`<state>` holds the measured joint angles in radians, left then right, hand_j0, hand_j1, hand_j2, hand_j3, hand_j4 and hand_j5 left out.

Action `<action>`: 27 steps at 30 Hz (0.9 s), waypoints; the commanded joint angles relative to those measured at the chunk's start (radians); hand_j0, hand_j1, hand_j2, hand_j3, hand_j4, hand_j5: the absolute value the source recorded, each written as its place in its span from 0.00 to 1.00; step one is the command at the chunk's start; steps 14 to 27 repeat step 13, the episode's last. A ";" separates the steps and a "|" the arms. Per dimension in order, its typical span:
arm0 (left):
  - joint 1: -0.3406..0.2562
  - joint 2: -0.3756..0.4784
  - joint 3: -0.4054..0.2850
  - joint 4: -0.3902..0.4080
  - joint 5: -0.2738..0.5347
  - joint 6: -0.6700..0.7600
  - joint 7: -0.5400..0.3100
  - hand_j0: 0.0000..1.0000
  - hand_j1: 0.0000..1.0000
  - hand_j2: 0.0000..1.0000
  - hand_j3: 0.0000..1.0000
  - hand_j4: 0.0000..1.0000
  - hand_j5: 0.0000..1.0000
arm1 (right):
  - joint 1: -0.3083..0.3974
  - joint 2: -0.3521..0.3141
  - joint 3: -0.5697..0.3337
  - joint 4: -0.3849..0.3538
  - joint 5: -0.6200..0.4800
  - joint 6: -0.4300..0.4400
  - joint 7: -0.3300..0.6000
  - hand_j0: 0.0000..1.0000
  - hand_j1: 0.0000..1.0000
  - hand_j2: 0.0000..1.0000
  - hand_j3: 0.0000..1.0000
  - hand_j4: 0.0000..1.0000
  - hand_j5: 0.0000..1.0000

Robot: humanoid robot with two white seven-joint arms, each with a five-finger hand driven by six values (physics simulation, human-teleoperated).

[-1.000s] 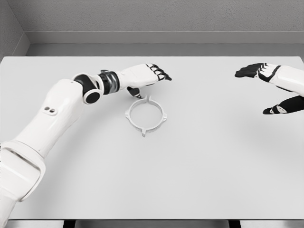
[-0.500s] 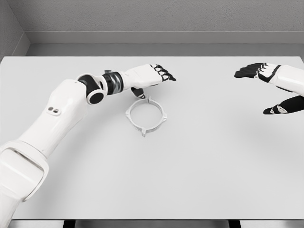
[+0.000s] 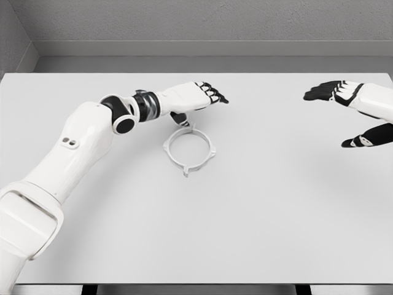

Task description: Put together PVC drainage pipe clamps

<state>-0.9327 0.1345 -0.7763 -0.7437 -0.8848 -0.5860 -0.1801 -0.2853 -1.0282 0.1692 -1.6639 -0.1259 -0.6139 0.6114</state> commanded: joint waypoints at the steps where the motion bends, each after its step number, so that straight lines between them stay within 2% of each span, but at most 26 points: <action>1: -0.002 0.008 0.011 -0.002 0.009 0.002 0.001 1.00 1.00 1.00 1.00 1.00 1.00 | 0.000 -0.006 0.000 -0.001 -0.008 0.003 -0.001 1.00 1.00 1.00 1.00 1.00 1.00; 3: -0.005 0.025 0.032 -0.003 0.009 -0.003 0.001 1.00 1.00 1.00 1.00 1.00 1.00 | 0.000 -0.006 0.000 -0.001 -0.008 0.003 -0.001 1.00 1.00 1.00 1.00 1.00 1.00; 5: -0.005 0.091 0.106 -0.014 0.050 -0.025 0.002 1.00 1.00 1.00 1.00 1.00 1.00 | 0.000 -0.006 0.000 -0.001 -0.008 0.003 -0.001 1.00 1.00 1.00 1.00 1.00 1.00; 6: -0.002 0.125 0.121 -0.008 0.150 -0.025 0.002 1.00 1.00 1.00 1.00 1.00 1.00 | 0.000 -0.006 0.000 -0.001 -0.008 0.003 -0.001 1.00 1.00 1.00 1.00 1.00 1.00; 7: 0.008 0.171 0.124 0.000 0.367 -0.025 -0.001 1.00 1.00 1.00 1.00 1.00 1.00 | 0.000 -0.006 0.000 -0.001 -0.008 0.003 -0.001 1.00 1.00 1.00 1.00 1.00 1.00; 8: 0.032 0.232 0.124 -0.005 0.492 -0.025 -0.007 1.00 1.00 1.00 1.00 1.00 1.00 | 0.000 -0.006 0.000 -0.001 -0.008 0.003 -0.001 1.00 1.00 1.00 1.00 1.00 1.00; 9: 0.032 0.270 0.129 -0.005 0.504 -0.025 -0.007 1.00 1.00 1.00 1.00 1.00 1.00 | 0.000 -0.006 0.000 -0.001 -0.008 0.003 -0.001 1.00 1.00 1.00 1.00 1.00 1.00; 11: 0.046 0.286 0.135 0.000 0.529 -0.025 -0.007 1.00 1.00 1.00 1.00 1.00 1.00 | 0.000 -0.006 0.000 -0.001 -0.008 0.003 -0.001 1.00 1.00 1.00 1.00 1.00 1.00; 27: 0.051 0.289 0.135 0.001 0.534 -0.025 -0.007 1.00 1.00 1.00 1.00 1.00 1.00 | 0.000 -0.006 0.001 -0.001 -0.008 0.003 -0.001 1.00 1.00 1.00 1.00 1.00 1.00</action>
